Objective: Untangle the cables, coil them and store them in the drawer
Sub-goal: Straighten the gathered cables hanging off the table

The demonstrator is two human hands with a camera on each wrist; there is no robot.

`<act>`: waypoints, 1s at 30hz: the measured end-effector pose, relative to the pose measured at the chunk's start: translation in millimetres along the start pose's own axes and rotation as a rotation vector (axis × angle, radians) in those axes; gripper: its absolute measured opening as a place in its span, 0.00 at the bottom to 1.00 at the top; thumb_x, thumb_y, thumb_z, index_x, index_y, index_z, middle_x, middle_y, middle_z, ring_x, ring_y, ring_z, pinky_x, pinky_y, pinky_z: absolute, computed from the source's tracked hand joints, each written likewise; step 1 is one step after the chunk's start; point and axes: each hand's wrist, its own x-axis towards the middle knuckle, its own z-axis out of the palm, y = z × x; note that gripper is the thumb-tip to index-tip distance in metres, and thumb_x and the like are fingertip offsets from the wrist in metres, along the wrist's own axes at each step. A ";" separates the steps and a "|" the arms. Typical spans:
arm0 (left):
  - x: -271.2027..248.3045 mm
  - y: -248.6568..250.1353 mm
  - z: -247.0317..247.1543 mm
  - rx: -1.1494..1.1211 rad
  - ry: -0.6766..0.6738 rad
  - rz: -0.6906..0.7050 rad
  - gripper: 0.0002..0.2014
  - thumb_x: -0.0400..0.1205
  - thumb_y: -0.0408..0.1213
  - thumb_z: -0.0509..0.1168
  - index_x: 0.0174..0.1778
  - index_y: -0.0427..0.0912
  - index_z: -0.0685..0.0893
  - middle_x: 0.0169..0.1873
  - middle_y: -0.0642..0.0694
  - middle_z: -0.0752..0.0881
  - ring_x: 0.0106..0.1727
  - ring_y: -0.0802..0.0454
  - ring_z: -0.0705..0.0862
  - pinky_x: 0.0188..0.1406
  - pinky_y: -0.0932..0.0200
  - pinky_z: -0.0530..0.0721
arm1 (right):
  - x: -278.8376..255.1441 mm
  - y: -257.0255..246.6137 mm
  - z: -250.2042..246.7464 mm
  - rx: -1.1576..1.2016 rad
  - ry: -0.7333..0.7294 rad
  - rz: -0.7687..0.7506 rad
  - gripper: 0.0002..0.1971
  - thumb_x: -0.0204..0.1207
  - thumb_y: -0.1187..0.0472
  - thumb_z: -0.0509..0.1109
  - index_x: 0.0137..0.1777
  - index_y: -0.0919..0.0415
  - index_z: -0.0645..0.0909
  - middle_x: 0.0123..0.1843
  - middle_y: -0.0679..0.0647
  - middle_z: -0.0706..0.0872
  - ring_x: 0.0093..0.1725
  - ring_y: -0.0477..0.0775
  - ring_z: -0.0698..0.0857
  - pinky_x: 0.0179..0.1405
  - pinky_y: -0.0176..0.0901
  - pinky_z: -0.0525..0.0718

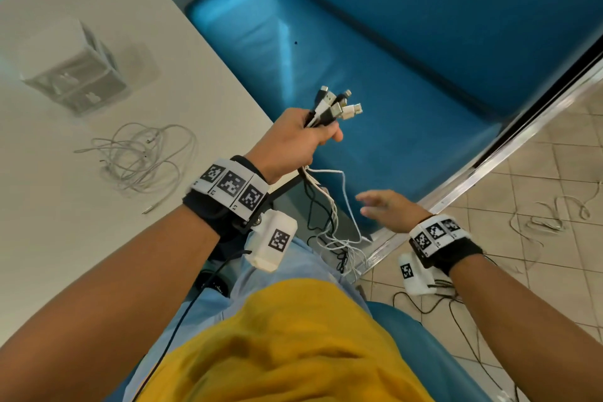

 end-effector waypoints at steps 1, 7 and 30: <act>-0.7 -2.5 0.5 -0.015 -0.014 -0.018 0.15 0.86 0.39 0.60 0.34 0.41 0.83 0.20 0.57 0.69 0.19 0.59 0.62 0.21 0.65 0.63 | 2.2 -10.8 -9.5 0.057 0.083 -0.026 0.16 0.81 0.62 0.68 0.68 0.59 0.80 0.62 0.54 0.85 0.62 0.50 0.82 0.69 0.47 0.78; 1.3 -5.2 5.3 -0.095 0.001 -0.094 0.17 0.85 0.38 0.63 0.30 0.45 0.70 0.24 0.50 0.66 0.20 0.58 0.60 0.20 0.64 0.60 | -22.2 -137.2 -79.3 0.751 0.257 -0.350 0.12 0.85 0.49 0.58 0.61 0.49 0.79 0.57 0.53 0.83 0.55 0.46 0.82 0.55 0.39 0.82; -6.4 3.8 -23.0 -0.007 0.205 0.079 0.18 0.80 0.25 0.58 0.26 0.46 0.68 0.16 0.56 0.66 0.15 0.62 0.64 0.19 0.67 0.60 | -12.4 -246.9 -61.5 0.289 0.410 -0.408 0.31 0.84 0.37 0.47 0.52 0.59 0.85 0.54 0.55 0.89 0.55 0.54 0.86 0.63 0.52 0.81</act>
